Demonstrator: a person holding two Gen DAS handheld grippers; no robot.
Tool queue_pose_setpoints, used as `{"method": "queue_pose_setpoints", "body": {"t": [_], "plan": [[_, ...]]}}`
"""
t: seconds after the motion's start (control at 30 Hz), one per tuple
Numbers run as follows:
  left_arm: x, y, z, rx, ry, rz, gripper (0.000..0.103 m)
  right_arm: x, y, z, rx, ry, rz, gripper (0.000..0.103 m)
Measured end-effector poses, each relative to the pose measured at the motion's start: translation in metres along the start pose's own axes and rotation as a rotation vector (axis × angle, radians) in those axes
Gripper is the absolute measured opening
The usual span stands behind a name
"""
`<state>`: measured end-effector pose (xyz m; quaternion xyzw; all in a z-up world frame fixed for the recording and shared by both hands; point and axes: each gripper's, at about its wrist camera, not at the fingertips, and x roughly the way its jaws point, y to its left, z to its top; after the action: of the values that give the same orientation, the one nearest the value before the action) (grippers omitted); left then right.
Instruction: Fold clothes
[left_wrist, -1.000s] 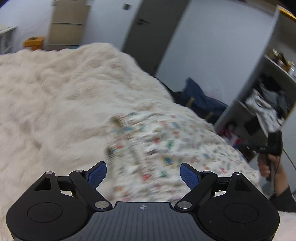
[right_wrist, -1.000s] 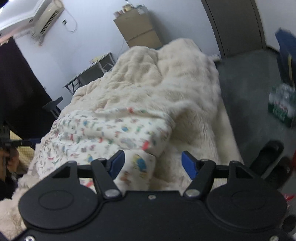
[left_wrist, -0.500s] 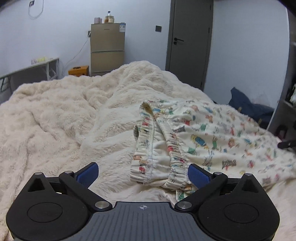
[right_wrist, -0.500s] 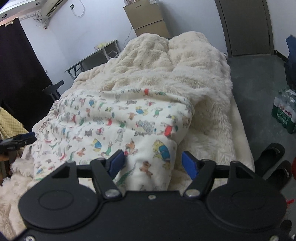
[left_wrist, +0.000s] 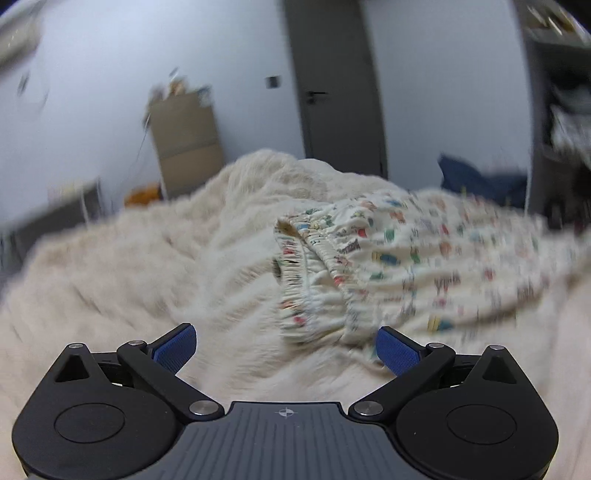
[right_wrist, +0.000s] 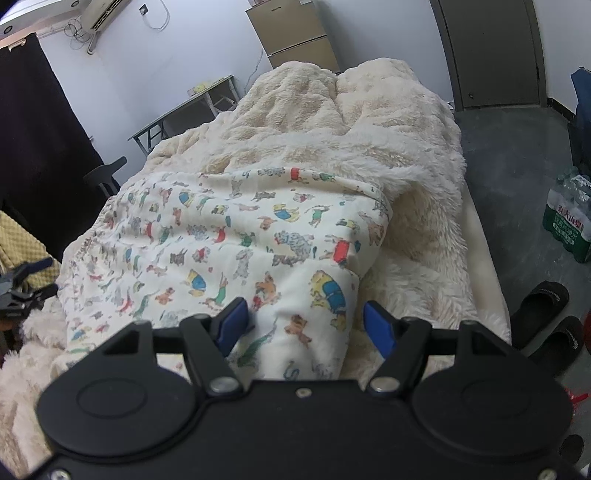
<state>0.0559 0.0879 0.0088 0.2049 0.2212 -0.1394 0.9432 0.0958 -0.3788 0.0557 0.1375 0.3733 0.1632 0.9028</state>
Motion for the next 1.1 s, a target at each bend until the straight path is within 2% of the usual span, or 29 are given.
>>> {"method": "queue_pose_setpoints", "body": {"t": [0.07,0.23,0.43,0.5,0.6,0.67,0.73,0.83,0.93,1.0,1.1], "plan": [[-0.002,-0.005,-0.001,0.089,0.015,0.036,0.103,0.001,0.000,0.000,-0.001,0.001,0.001,0.068],[0.005,-0.025,-0.004,0.163,0.011,-0.024,0.103,0.001,0.002,-0.001,-0.009,0.001,-0.002,0.068],[0.012,-0.048,-0.001,0.275,-0.006,0.020,0.103,0.001,0.002,-0.001,-0.013,0.001,-0.006,0.068],[0.016,-0.054,0.006,0.344,-0.009,0.037,0.103,0.001,0.002,-0.001,-0.013,0.002,-0.005,0.068],[0.023,-0.066,0.010,0.452,0.042,0.012,0.100,0.002,0.002,-0.001,-0.012,0.001,-0.002,0.068],[0.022,-0.071,0.012,0.490,0.053,0.006,0.098,0.002,0.002,-0.002,-0.013,0.001,-0.002,0.068],[0.017,-0.069,0.014,0.477,0.046,0.015,0.098,0.001,0.001,-0.003,-0.015,0.000,-0.002,0.068],[0.010,-0.054,0.026,0.398,0.033,-0.009,0.102,0.000,0.001,-0.003,-0.019,-0.002,0.001,0.068],[0.003,-0.046,0.042,0.292,-0.031,-0.021,0.103,0.001,0.000,-0.003,-0.019,-0.002,0.004,0.068],[0.005,-0.054,0.048,0.282,-0.085,-0.031,0.103,0.001,0.001,-0.004,-0.025,-0.003,0.001,0.068],[0.015,-0.080,0.041,0.357,-0.072,-0.062,0.103,-0.003,0.006,-0.003,-0.050,-0.003,-0.012,0.068]]}}
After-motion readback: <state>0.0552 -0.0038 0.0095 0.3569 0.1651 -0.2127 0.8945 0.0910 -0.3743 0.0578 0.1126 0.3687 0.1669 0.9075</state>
